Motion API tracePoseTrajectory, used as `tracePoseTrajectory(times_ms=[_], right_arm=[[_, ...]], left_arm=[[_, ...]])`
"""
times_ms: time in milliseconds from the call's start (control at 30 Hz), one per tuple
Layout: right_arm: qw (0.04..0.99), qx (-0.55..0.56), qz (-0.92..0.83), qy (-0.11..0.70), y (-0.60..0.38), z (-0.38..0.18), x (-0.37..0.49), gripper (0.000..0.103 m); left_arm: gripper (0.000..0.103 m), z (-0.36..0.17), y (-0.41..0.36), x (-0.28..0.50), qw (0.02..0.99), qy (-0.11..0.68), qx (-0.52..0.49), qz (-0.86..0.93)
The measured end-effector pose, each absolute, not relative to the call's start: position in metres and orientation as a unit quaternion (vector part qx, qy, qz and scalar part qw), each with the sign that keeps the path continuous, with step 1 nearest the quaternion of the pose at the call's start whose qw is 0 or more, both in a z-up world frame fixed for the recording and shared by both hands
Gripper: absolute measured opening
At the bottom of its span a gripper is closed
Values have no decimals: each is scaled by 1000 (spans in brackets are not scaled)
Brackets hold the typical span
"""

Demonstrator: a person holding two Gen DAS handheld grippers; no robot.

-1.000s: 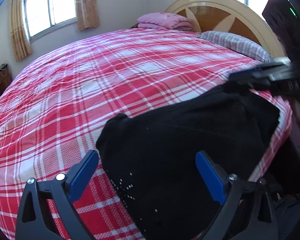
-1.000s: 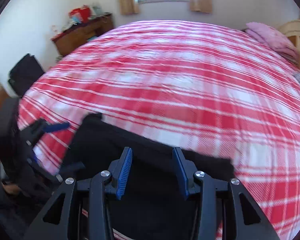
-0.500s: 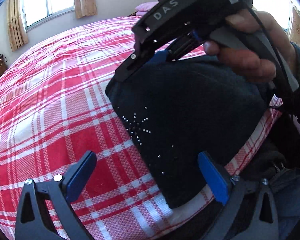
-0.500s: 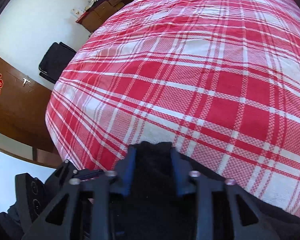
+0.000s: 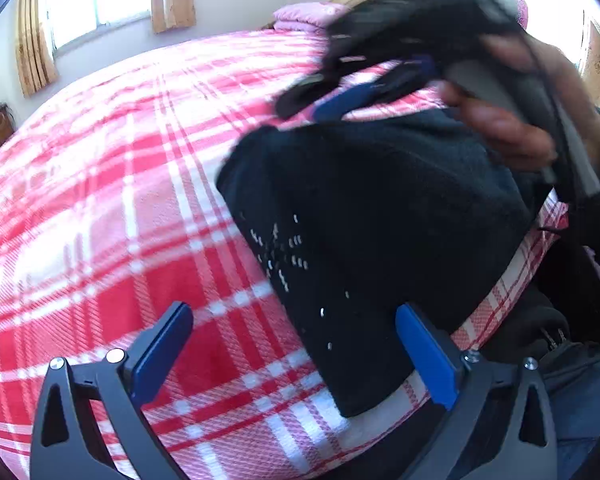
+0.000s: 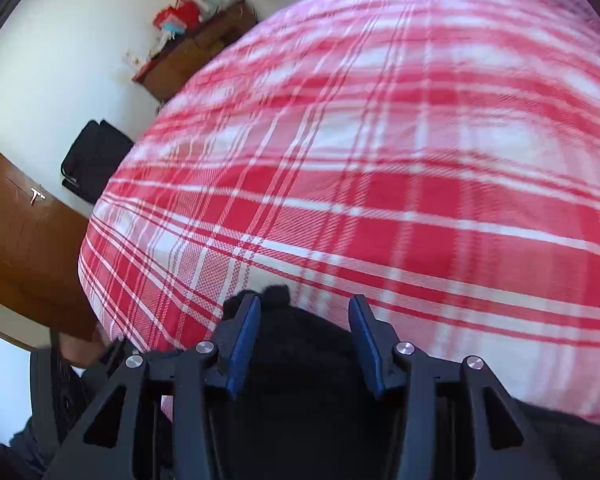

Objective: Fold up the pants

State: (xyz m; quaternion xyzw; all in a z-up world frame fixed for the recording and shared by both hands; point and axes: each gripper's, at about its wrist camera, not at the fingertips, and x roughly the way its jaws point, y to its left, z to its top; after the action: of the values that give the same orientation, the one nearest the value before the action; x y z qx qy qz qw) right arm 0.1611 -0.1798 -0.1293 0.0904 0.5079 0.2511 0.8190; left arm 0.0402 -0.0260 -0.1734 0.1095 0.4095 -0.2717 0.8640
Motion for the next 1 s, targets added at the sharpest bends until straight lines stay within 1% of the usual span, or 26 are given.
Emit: tracePoseTrajectory(times_ms=[133,200,367,433,533,633,800,900,1000], right_arm=[[835,117,239,482,-240,-106,114,50],[842,119,218,478,-265,-106,90,51],[840,130,172,497,-310,-130,56,51],[843,146,180,485,-323,-141,51,51],[853,147,180,467,-323,-145,49,51],[869,93,170,454,-308,-137,43,51],[892,52,121,432,-312,-122,32,51],[897,31,81,434,-320,-121,35,54],[890,47,62,449,-333,-130,40,55]], left_arm=[[103,-163,-33,40,868,400,110,-272],[103,-163,-43,43,869,398,114,-273],[103,-161,-67,50,868,392,121,-280],[103,-166,-73,57,864,401,124,-277],[103,-170,-78,62,861,411,120,-273],[103,-169,-75,63,861,415,110,-273],[103,-162,-73,52,864,411,116,-267],[103,-164,-73,54,865,410,117,-266],[103,-165,-71,57,867,410,104,-265]])
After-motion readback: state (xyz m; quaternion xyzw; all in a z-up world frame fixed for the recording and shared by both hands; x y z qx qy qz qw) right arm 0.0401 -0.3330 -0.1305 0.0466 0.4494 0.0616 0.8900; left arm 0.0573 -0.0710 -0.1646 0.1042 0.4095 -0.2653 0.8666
